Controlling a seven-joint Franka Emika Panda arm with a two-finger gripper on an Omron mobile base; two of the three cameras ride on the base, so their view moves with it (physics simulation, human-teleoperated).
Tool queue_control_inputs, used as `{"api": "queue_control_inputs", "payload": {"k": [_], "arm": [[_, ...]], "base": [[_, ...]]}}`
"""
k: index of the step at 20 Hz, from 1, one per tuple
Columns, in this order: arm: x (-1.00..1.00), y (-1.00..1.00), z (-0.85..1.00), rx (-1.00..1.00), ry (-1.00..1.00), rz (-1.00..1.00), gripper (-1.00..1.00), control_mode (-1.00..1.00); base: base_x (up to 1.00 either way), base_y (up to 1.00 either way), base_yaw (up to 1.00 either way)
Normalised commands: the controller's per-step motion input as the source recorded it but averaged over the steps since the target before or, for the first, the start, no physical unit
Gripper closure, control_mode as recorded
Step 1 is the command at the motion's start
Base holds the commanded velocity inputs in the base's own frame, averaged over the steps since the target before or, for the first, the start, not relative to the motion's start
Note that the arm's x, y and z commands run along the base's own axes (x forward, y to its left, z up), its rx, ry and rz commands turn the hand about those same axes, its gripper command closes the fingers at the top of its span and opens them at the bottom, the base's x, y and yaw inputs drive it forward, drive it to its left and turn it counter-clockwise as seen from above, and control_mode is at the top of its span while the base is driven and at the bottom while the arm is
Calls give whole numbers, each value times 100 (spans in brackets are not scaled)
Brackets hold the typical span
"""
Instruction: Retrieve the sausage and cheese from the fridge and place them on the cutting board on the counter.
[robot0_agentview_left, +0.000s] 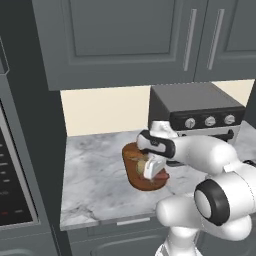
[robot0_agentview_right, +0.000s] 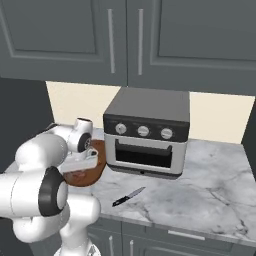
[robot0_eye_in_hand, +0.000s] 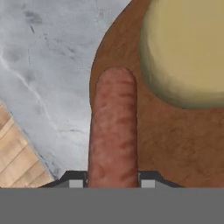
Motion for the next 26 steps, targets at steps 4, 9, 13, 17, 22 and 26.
{"api": "queue_control_inputs", "payload": {"k": [4,9,13,17,22,26], "arm": [[10,0,-24,0,-9,2,100,-100],[4,4,-41,0,-16,0,100,-100],[2,0,-26,0,-25,-1,100,-100],[-6,11,-32,0,-24,-1,100,-100],[9,4,-12,0,-10,-1,100,-100],[2,5,-6,0,-1,0,100,-100]], "base": [[0,0,0],[0,0,0],[0,0,0],[0,0,0],[0,0,0],[0,0,0]]}}
